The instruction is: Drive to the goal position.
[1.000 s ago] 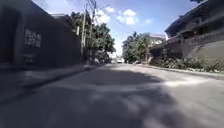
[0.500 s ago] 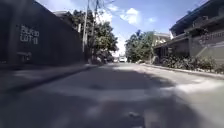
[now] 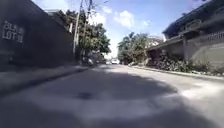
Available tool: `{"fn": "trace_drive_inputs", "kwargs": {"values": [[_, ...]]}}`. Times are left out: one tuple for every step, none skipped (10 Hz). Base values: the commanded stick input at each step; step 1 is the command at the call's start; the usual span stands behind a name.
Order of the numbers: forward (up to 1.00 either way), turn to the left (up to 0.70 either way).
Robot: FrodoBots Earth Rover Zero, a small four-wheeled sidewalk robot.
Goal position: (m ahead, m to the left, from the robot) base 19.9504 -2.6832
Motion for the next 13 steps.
{"fn": "trace_drive_inputs", "kwargs": {"values": [[1.0,-0.03],[1.0,-0.03],[1.0,-0.03],[1.0,-0.03],[1.0,-0.03],[1.0,-0.03],[1.0,-0.01],[1.0,-0.01],[1.0,-0.01],[1.0,-0.01],[1.0,-0.01],[1.0,-0.01],[1.0,-0.01]]}}
